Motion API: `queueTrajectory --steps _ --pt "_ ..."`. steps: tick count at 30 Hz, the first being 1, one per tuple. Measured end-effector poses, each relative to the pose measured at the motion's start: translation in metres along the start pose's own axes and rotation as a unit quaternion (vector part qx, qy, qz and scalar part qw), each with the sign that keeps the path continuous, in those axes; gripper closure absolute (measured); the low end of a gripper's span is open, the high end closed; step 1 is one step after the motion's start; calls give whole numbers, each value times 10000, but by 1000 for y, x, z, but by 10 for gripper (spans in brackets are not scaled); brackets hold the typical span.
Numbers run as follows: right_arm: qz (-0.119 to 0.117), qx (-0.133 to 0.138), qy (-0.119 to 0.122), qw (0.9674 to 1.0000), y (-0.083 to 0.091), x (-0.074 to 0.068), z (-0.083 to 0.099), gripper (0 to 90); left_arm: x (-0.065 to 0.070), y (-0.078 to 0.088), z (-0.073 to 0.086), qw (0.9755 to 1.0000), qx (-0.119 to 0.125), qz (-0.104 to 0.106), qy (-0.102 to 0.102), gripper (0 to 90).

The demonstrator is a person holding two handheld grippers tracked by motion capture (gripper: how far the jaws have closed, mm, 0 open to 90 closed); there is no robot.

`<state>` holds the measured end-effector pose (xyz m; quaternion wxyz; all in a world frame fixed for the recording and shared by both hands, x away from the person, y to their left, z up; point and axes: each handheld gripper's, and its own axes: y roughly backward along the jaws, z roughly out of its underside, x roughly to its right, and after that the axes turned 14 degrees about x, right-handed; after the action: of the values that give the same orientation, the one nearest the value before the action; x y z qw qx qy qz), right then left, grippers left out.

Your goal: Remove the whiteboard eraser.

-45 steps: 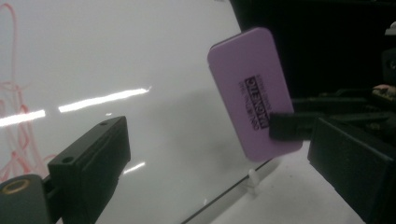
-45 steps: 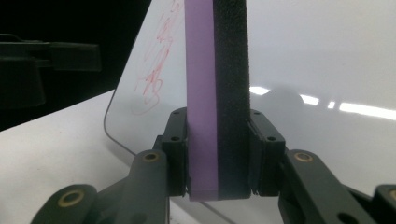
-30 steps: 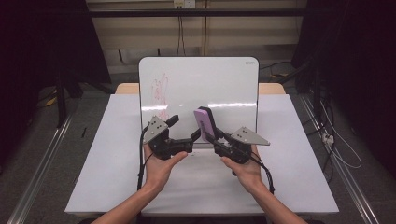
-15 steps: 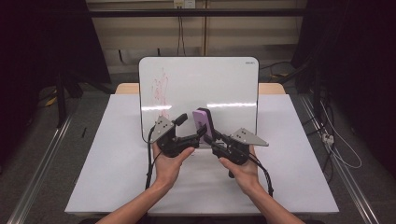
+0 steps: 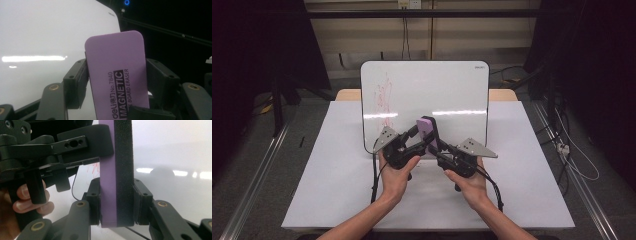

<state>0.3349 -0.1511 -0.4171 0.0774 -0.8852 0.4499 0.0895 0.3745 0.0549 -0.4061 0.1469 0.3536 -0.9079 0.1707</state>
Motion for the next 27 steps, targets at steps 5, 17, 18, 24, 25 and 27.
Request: queueTrajectory --steps 5,17,18,24,25,27 --pt "7 -16 -23 10000 -1 -1 1 646 0 1 3 9999 53 -49 154 391" --pt "-108 -92 95 9999 0 -4 2 545 -1 3 -1 10000 0 12 27 411" --pt "-107 -116 113 9998 0 -4 2 502 -3 3 -1 10000 12 -4 74 411" --pt "-158 -314 212 9992 -1 -6 4 341 -8 7 -8 9998 -31 -98 -183 411" --pt "-146 -349 233 9990 -1 -6 4 317 -9 8 -9 9997 -34 -107 -220 411" --pt "-139 -426 229 9987 0 -4 4 240 -12 9 -12 9996 -40 -143 -236 411"
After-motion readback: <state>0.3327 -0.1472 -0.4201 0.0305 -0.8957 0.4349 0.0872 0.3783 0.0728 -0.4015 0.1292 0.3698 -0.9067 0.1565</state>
